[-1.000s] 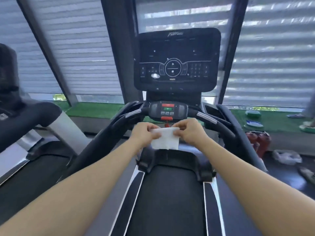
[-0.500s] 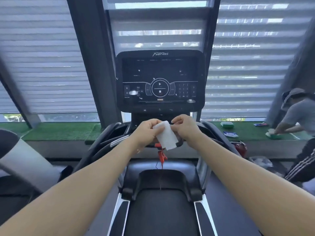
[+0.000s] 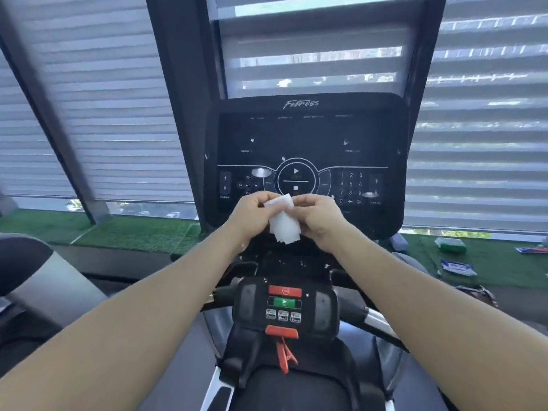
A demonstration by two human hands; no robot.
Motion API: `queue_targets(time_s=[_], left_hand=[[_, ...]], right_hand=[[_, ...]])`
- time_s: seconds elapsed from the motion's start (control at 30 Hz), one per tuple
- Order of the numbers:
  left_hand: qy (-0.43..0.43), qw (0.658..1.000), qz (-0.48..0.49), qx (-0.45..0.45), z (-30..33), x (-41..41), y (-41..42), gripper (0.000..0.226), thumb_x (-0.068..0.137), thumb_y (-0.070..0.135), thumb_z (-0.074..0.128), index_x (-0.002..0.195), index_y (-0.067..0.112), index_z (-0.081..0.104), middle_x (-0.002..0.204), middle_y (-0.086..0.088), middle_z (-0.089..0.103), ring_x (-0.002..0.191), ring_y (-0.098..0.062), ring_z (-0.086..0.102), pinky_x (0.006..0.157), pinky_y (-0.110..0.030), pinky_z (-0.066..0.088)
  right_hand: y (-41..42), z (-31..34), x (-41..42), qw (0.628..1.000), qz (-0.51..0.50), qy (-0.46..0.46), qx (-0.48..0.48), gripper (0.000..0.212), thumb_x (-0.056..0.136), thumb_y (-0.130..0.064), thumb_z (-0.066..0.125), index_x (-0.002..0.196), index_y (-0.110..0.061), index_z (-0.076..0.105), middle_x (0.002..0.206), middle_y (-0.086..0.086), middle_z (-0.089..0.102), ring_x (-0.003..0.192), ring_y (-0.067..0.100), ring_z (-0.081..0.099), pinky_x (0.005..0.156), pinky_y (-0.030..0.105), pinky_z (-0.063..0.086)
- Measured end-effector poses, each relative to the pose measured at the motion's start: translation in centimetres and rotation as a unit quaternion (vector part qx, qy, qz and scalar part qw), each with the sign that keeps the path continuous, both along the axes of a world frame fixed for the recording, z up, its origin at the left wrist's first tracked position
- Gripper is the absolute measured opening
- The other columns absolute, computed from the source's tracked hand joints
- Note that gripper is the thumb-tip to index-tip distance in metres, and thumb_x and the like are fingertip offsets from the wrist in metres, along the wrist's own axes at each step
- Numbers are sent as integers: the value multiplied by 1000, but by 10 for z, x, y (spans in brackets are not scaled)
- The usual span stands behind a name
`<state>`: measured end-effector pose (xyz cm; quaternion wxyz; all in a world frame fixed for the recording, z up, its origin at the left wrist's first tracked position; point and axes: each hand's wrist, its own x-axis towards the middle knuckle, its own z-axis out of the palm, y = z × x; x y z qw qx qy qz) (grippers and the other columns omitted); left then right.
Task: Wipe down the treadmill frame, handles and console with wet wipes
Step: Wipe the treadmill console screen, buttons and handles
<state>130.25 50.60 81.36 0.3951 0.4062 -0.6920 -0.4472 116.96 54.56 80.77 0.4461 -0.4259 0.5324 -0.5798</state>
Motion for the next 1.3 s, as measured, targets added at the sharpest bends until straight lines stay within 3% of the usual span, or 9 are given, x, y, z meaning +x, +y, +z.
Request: queue_targets(time_s=[0.23, 0.43, 0.57, 0.67, 0.8, 1.0, 1.13, 1.23, 1.3], left_hand=[[94, 965, -103, 221, 4, -22, -55, 29, 91, 27, 60, 113, 8, 60, 98, -2, 68, 90, -13, 63, 90, -26, 49], [140, 959, -129, 210, 16, -39, -110, 14, 93, 8, 56, 107, 6, 59, 87, -2, 69, 70, -8, 66, 60, -17, 53], [136, 958, -159, 197, 26, -39, -150, 21, 94, 5, 54, 115, 5, 51, 102, -12, 63, 78, -16, 63, 60, -21, 54], [135, 943, -216, 213, 35, -36, -174, 14, 94, 0, 50, 107, 3, 53, 92, -10, 67, 73, -17, 66, 62, -23, 55], [123, 920, -305, 214, 44, -32, -202, 25, 92, -11, 43, 94, 6, 62, 77, -2, 72, 65, -9, 69, 63, -19, 56], [207, 910, -278, 228, 46, -48, -216, 26, 89, -14, 41, 90, 3, 60, 74, -7, 69, 65, -12, 68, 70, -22, 58], [330, 871, -219, 291, 49, -81, -206, 16, 93, 8, 47, 98, -2, 58, 98, -17, 56, 86, -23, 60, 73, -29, 58], [288, 890, -194, 297, 57, -107, -191, 40, 90, 28, 61, 119, 0, 58, 106, -14, 57, 88, -20, 59, 69, -24, 57], [252, 904, -205, 278, 69, -123, -180, 30, 88, 24, 64, 111, 5, 62, 99, -10, 61, 80, -15, 59, 71, -22, 56]], right_hand=[[-62, 10, -26, 995, -70, -72, -2, 15, 88, 3, 59, 80, -10, 60, 75, 7, 65, 66, 20, 63, 71, 40, 55], [-98, 22, -29, 989, -126, -65, -34, 8, 91, -2, 58, 85, -8, 58, 79, 7, 65, 64, 15, 62, 54, 27, 52], [-118, 28, -25, 992, -114, -56, -23, 7, 90, -4, 60, 90, -11, 59, 84, 4, 67, 74, 16, 65, 65, 26, 53], [-131, 35, -20, 989, -140, -35, -43, 16, 86, 7, 60, 89, -9, 61, 83, 6, 66, 70, 16, 66, 64, 27, 55], [-150, 44, -18, 982, -164, 12, -95, 19, 82, 15, 60, 83, -3, 64, 82, 13, 63, 70, 21, 64, 61, 27, 57], [-166, 56, -47, 959, -154, 195, -138, 41, 78, 16, 61, 57, -18, 71, 69, 1, 67, 63, 17, 62, 65, 29, 53], [-170, 59, -79, 936, -175, 251, -174, 53, 75, 20, 53, 49, -24, 67, 78, -5, 62, 70, 13, 59, 67, 25, 48], [-167, 71, -100, 922, -188, 279, -194, 50, 72, 20, 49, 51, -24, 65, 81, -1, 59, 73, 12, 57, 69, 22, 45], [-166, 84, -111, 915, -201, 285, -202, 47, 72, 19, 48, 54, -22, 65, 84, -1, 58, 75, 10, 57, 67, 17, 45]])
